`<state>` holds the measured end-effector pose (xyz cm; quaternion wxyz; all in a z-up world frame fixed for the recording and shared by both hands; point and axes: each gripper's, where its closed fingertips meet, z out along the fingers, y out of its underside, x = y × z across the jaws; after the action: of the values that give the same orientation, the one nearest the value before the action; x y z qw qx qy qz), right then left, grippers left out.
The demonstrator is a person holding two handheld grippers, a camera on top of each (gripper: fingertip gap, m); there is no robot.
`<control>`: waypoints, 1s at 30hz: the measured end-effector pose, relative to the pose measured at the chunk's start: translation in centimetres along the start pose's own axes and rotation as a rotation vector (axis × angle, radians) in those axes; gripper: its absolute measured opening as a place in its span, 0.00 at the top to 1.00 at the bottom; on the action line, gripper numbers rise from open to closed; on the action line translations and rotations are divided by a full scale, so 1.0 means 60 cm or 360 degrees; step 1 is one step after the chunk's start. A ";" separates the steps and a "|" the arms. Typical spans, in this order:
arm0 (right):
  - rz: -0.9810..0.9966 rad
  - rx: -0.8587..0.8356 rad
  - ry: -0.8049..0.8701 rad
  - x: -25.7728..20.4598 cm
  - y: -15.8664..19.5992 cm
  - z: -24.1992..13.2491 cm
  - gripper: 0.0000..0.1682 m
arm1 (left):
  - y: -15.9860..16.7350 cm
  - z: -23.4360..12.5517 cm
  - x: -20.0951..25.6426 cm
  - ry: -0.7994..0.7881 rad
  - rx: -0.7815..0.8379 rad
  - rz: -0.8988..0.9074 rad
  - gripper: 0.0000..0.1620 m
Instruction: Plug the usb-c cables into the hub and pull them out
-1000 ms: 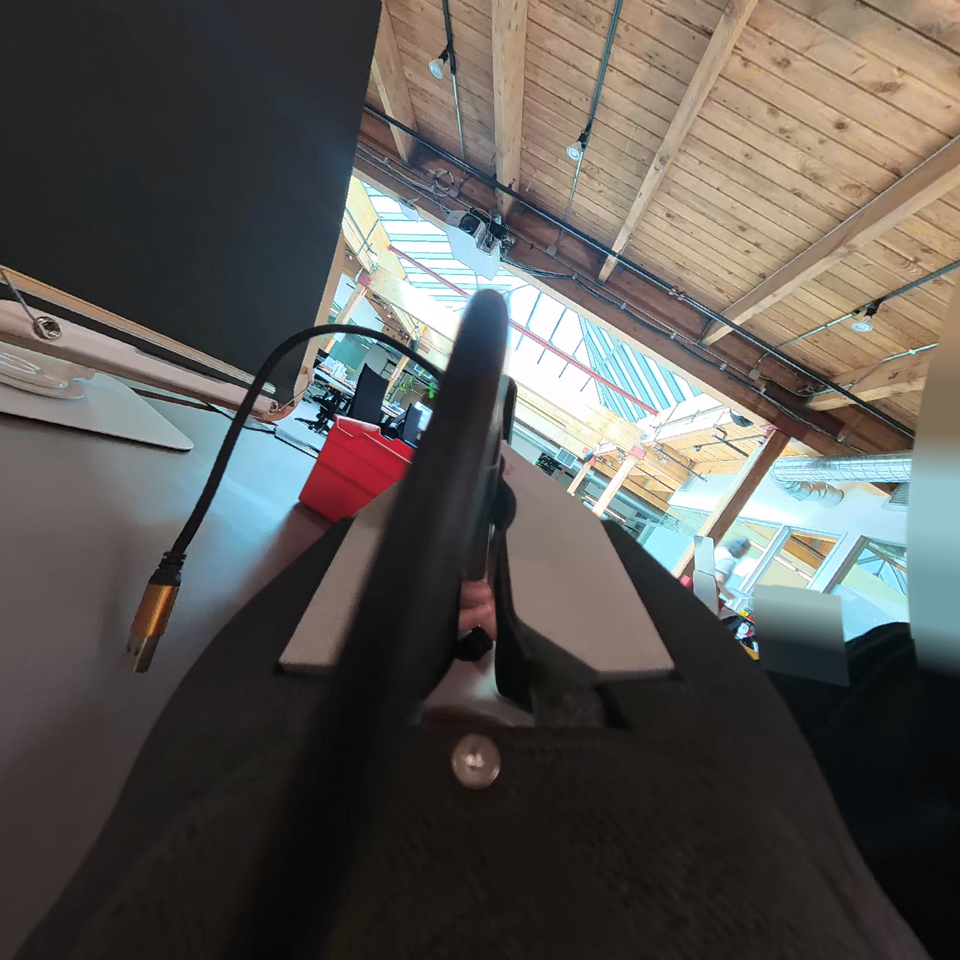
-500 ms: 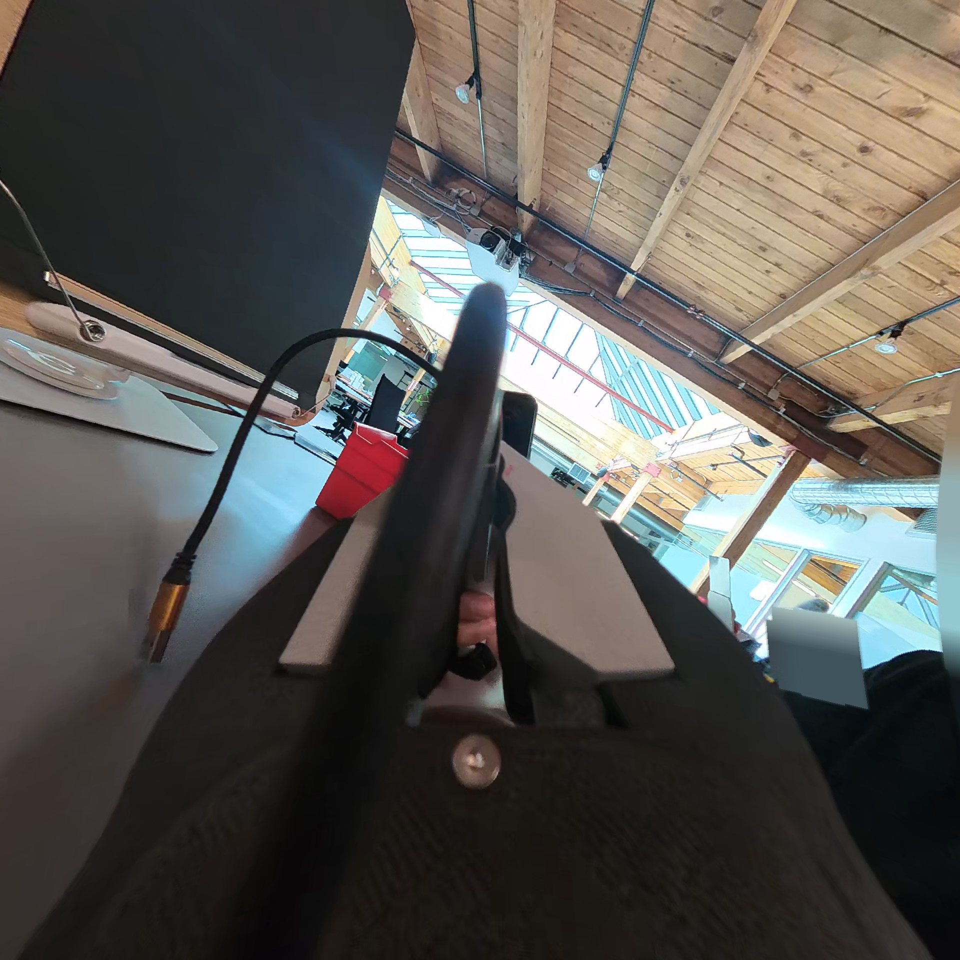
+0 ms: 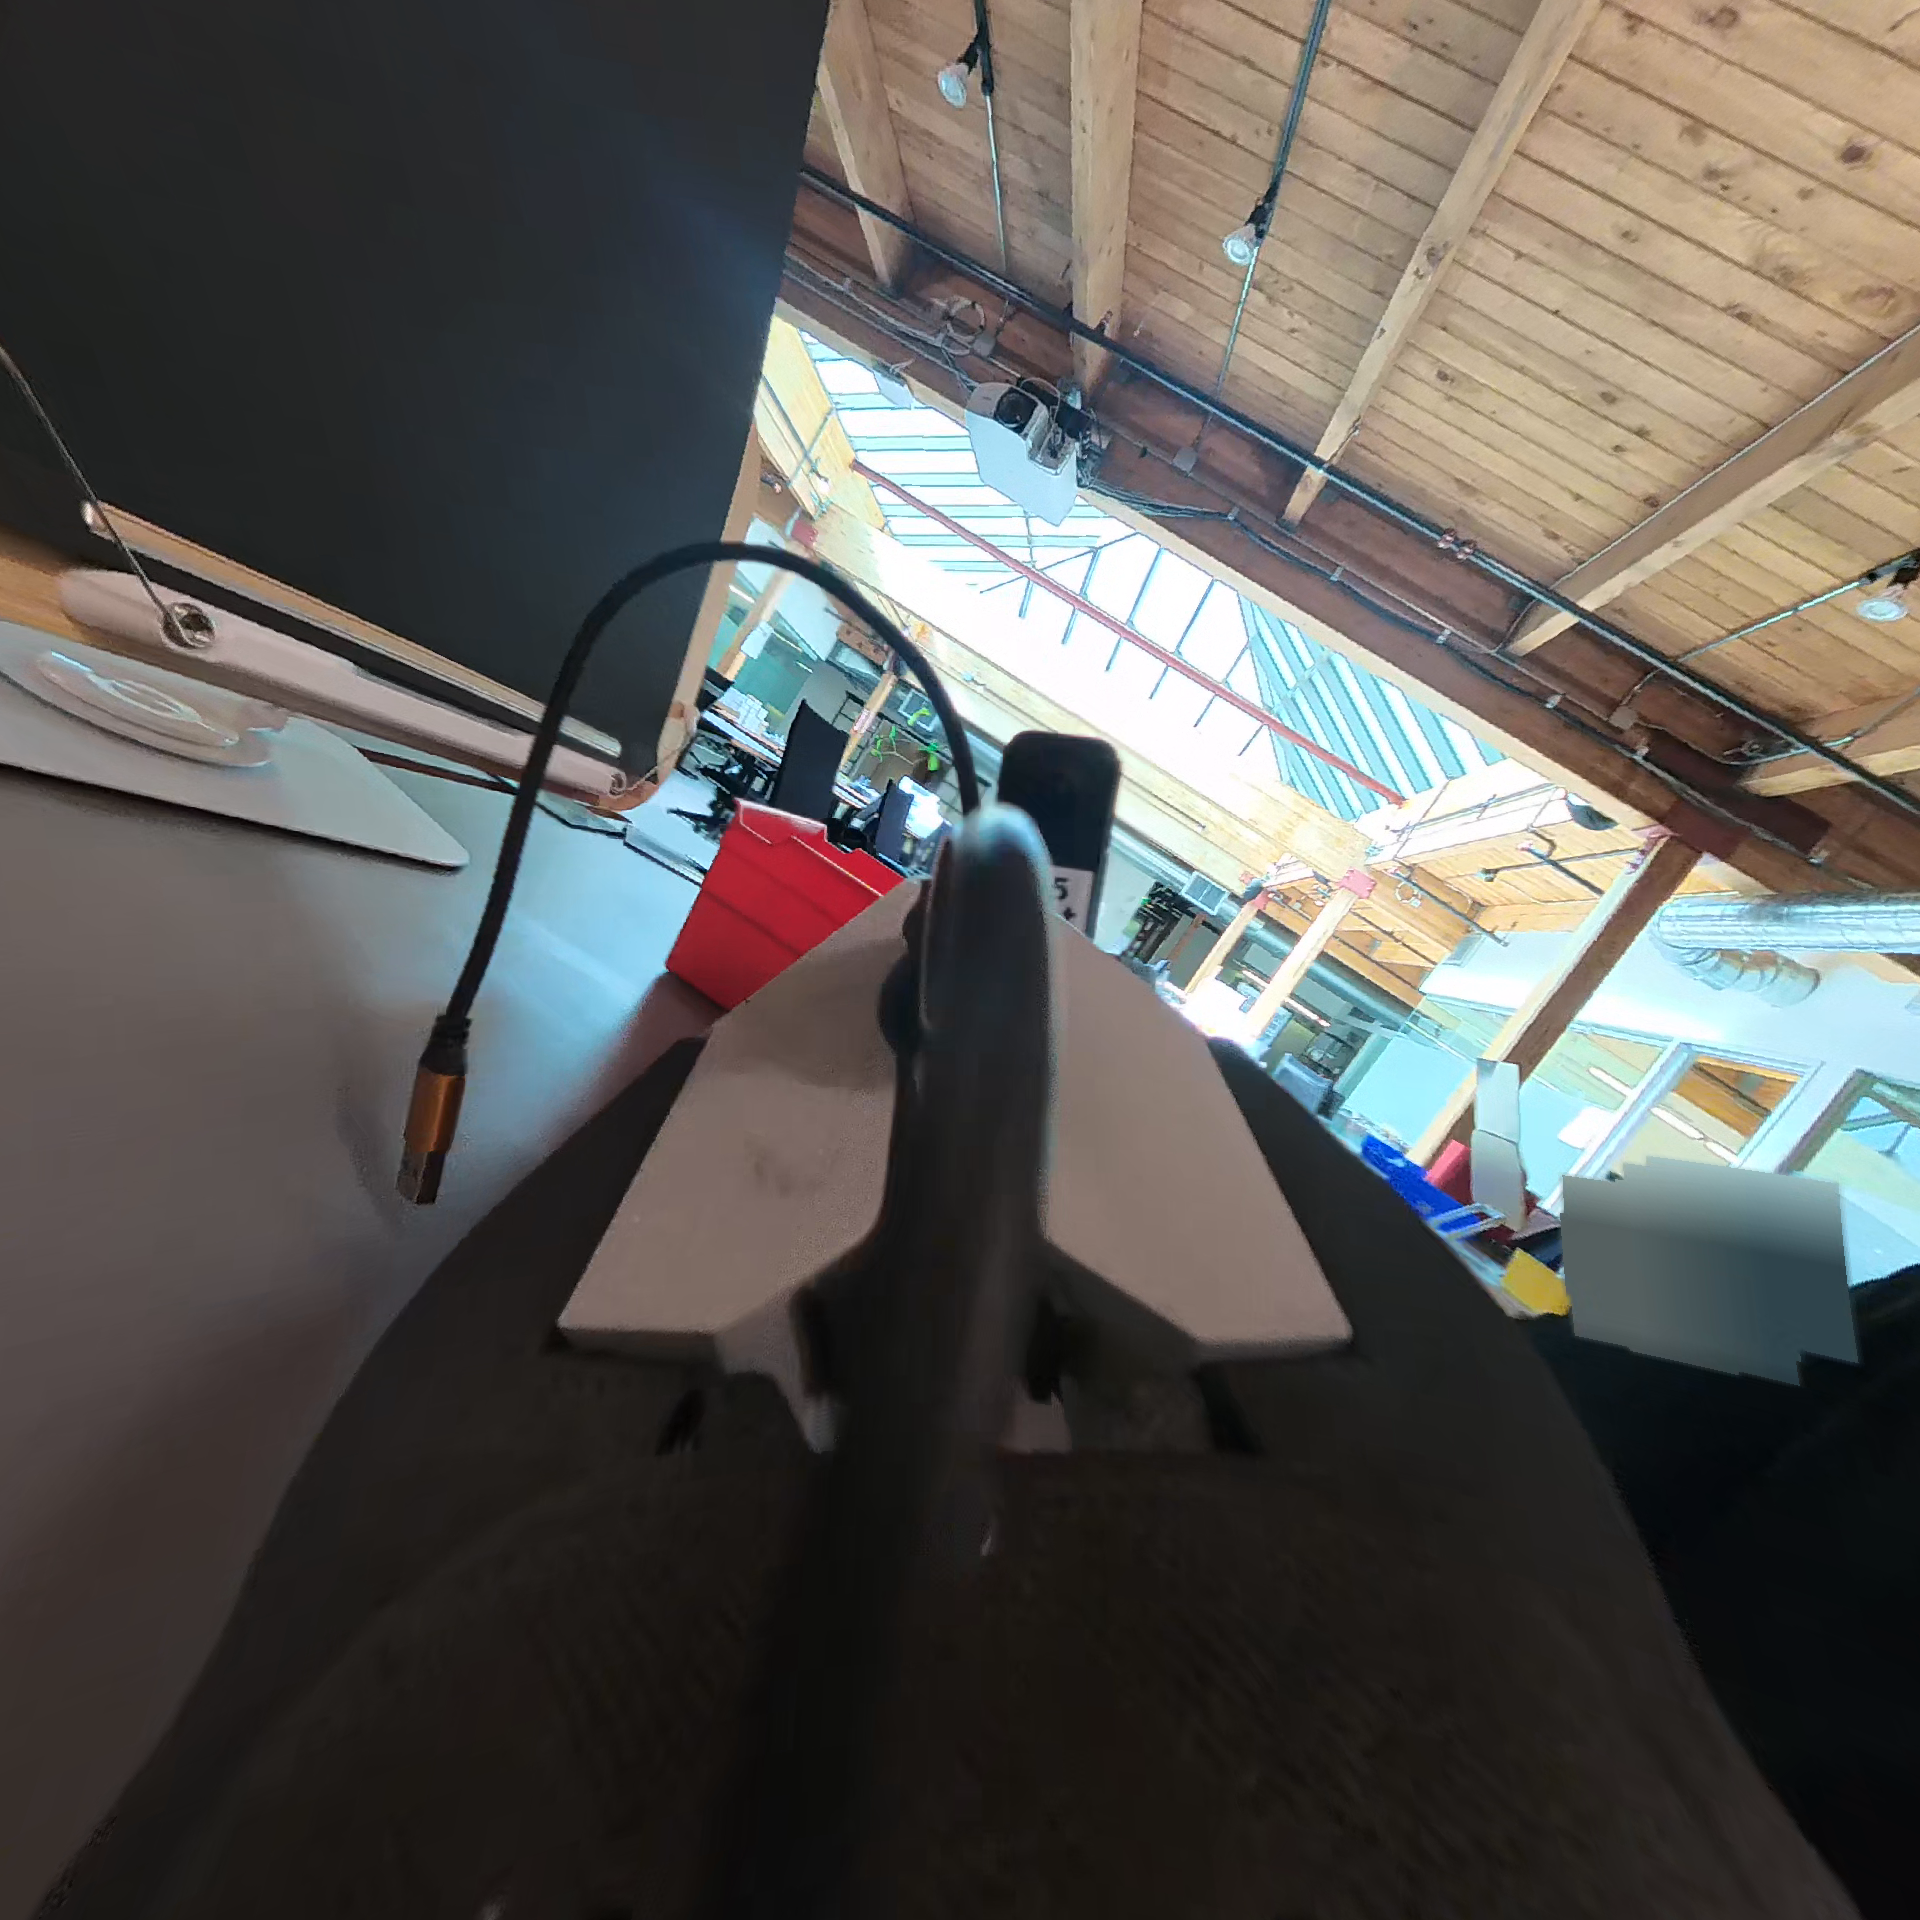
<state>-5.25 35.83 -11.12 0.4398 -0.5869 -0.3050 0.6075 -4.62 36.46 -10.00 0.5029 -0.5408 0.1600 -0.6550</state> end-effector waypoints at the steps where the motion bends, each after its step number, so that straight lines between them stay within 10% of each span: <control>1: 0.0122 0.0077 -0.0039 0.004 -0.005 -0.002 0.99 | 0.001 0.001 -0.002 -0.0029 -0.0006 0.0024 0.97; 7: 0.0290 0.0215 -0.0069 0.014 -0.010 -0.008 0.97 | 0.008 0.002 -0.012 -0.0089 -0.0083 0.0025 0.97; 9: 0.0462 0.0813 -0.0133 0.038 -0.113 -0.080 0.99 | 0.053 0.001 -0.022 -0.0146 -0.0305 0.0030 0.97; 30: -0.0676 -0.0095 0.0453 0.001 -0.054 -0.049 0.98 | 0.004 -0.006 -0.010 -0.0055 -0.0100 0.0178 0.97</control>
<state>-1.82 36.85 -8.62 0.5785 -0.6020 -0.3743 0.4036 -4.86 36.71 -10.66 0.5242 -0.5578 0.2016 -0.6111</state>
